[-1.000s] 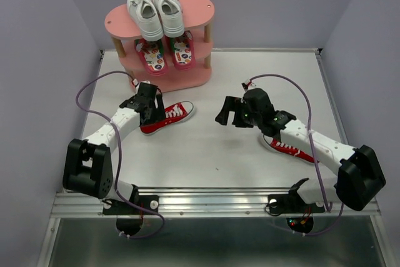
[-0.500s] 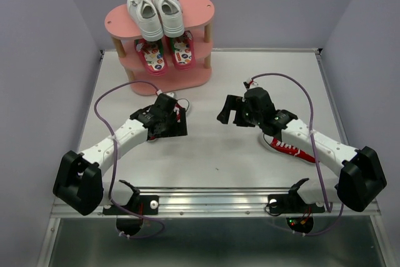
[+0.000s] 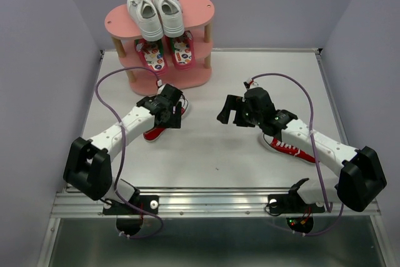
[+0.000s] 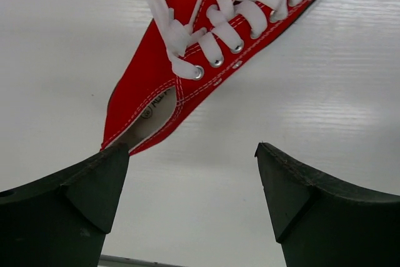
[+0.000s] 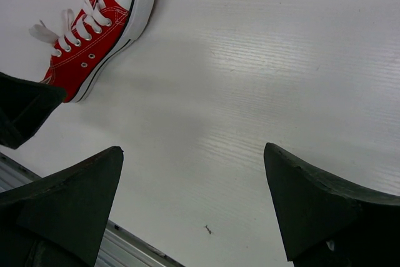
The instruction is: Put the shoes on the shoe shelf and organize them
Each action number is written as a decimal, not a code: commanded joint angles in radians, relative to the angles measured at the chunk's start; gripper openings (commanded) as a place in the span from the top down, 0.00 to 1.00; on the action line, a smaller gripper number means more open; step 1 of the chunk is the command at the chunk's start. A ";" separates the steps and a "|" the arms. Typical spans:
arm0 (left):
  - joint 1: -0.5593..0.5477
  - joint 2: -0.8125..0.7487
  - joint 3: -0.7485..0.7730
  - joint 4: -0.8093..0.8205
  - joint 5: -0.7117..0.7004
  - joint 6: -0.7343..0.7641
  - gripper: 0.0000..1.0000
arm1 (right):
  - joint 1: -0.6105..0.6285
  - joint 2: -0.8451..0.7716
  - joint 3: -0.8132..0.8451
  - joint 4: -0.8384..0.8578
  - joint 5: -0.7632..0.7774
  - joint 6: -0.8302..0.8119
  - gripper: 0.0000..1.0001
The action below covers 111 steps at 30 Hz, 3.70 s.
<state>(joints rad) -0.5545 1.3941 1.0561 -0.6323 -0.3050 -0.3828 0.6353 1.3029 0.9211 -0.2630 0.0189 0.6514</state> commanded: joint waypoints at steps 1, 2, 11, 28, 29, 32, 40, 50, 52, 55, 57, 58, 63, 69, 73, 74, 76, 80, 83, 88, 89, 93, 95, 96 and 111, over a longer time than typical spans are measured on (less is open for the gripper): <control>0.001 0.081 0.021 -0.037 -0.167 0.062 0.04 | -0.002 -0.007 0.024 0.005 0.000 0.004 0.00; -0.001 0.112 0.018 -0.018 -0.163 0.064 0.03 | -0.002 -0.005 0.025 0.007 0.000 0.004 0.00; -0.001 0.191 -0.021 0.068 -0.030 0.048 0.92 | -0.002 -0.008 0.032 0.005 0.001 -0.002 0.00; -0.030 0.046 -0.034 0.105 0.115 -0.200 0.53 | -0.002 -0.019 0.035 -0.005 0.001 0.004 0.00; -0.035 0.055 -0.033 0.103 0.104 -0.197 0.37 | -0.002 -0.019 0.035 -0.007 0.003 0.001 0.00; -0.045 0.057 -0.028 0.091 0.080 -0.196 0.18 | -0.002 -0.024 0.036 -0.016 0.010 -0.004 0.00; -0.088 0.060 -0.042 0.060 0.041 -0.200 0.12 | -0.002 -0.040 0.028 -0.024 0.013 0.002 0.00; -0.099 0.106 -0.159 0.149 -0.005 -0.229 0.44 | -0.002 -0.007 0.050 -0.024 0.003 -0.007 0.00; -0.101 0.111 -0.160 0.155 -0.006 -0.231 0.61 | -0.002 0.001 0.056 -0.024 0.003 -0.007 0.00; -0.101 0.094 -0.140 0.134 -0.037 -0.240 1.00 | -0.002 0.001 0.056 -0.027 0.004 -0.010 0.00; -0.101 0.051 -0.128 0.117 -0.063 -0.242 1.00 | -0.002 -0.002 0.053 -0.025 0.003 -0.006 0.00; -0.101 0.033 -0.117 0.100 -0.072 -0.243 1.00 | -0.002 -0.004 0.050 -0.025 0.003 -0.004 0.00; -0.101 -0.096 -0.065 0.019 -0.143 -0.238 1.00 | -0.002 -0.008 0.041 -0.024 0.004 0.004 0.00; -0.101 -0.187 -0.024 -0.027 -0.178 -0.194 1.00 | -0.002 0.001 0.051 -0.024 0.003 -0.002 0.00; -0.097 -0.192 0.001 -0.041 -0.212 -0.173 1.00 | -0.002 0.009 0.051 -0.024 -0.004 -0.002 0.00; -0.096 -0.187 0.005 -0.040 -0.217 -0.168 1.00 | -0.002 0.007 0.051 -0.025 -0.007 -0.001 0.00; -0.093 -0.179 0.021 -0.030 -0.227 -0.148 1.00 | -0.002 0.004 0.050 -0.025 -0.005 0.001 0.00; -0.071 -0.135 0.044 0.019 -0.224 -0.071 1.00 | -0.002 -0.008 0.041 -0.025 0.003 0.002 0.00; -0.035 -0.089 0.056 0.080 -0.200 -0.018 1.00 | -0.002 -0.024 0.033 -0.027 0.007 0.005 0.00; 0.033 -0.009 0.107 0.177 -0.145 0.057 1.00 | -0.002 -0.053 0.025 -0.041 0.022 0.008 0.00; 0.047 0.018 0.119 0.184 -0.138 0.065 1.00 | -0.002 -0.056 0.025 -0.044 0.024 0.008 0.00; 0.067 0.078 0.189 0.218 -0.138 0.122 1.00 | -0.002 -0.056 0.032 -0.055 0.033 0.002 0.00; 0.074 0.098 0.206 0.227 -0.137 0.134 1.00 | -0.002 -0.053 0.036 -0.059 0.032 -0.001 0.00; 0.079 0.115 0.211 0.238 -0.132 0.137 1.00 | -0.002 -0.050 0.039 -0.061 0.035 -0.002 0.00; 0.107 0.218 0.255 0.355 -0.134 0.185 1.00 | -0.002 -0.039 0.064 -0.076 0.024 -0.001 0.00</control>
<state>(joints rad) -0.4603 1.6119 1.2301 -0.4080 -0.3935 -0.2287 0.6353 1.2716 0.9287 -0.3370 0.0299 0.6540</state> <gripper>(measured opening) 0.037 0.998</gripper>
